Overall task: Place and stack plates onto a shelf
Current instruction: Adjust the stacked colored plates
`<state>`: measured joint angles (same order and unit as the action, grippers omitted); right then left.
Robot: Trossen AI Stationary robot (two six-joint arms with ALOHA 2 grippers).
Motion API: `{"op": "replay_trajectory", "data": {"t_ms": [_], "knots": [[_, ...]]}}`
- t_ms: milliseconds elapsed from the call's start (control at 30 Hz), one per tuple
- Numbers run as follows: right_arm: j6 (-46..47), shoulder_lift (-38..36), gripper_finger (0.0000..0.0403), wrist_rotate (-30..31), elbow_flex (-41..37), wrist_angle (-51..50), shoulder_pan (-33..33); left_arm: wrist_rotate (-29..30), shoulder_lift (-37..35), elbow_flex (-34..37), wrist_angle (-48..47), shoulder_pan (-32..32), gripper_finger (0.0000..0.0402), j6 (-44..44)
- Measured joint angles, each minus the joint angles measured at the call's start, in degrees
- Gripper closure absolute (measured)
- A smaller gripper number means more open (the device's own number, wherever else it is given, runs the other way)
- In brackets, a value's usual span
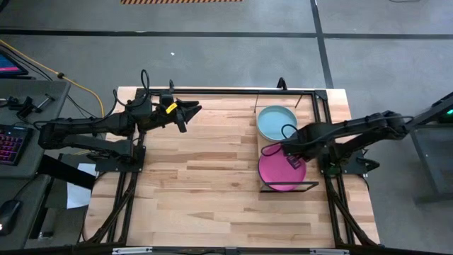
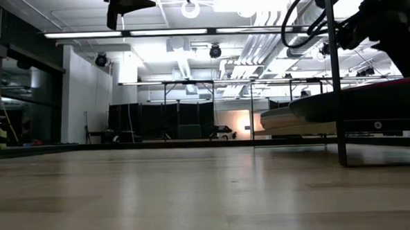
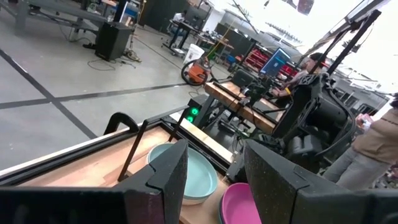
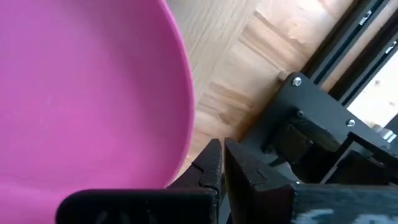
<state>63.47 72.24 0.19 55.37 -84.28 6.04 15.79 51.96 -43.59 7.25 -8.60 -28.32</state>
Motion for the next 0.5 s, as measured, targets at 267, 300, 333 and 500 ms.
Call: {"op": "replay_trajectory", "data": {"t_ms": [267,300,333,500], "knots": [[0.65,2.27,0.0403,0.07,0.00,0.71,-1.83,-0.04,0.00,0.00,0.00,0.00,0.0257,0.50],[0.65,2.54,0.0403,-0.18,0.00,0.70,-2.02,-0.05,-0.02,0.00,0.00,0.00,0.0257,0.50],[0.65,2.82,0.0403,-0.25,0.00,0.75,-2.19,-0.05,-0.02,0.00,-0.02,0.00,0.0257,0.50],[0.65,4.25,0.0403,-0.27,0.00,2.23,-2.31,-0.11,-0.01,0.00,-0.02,0.00,0.0257,0.97]]}}
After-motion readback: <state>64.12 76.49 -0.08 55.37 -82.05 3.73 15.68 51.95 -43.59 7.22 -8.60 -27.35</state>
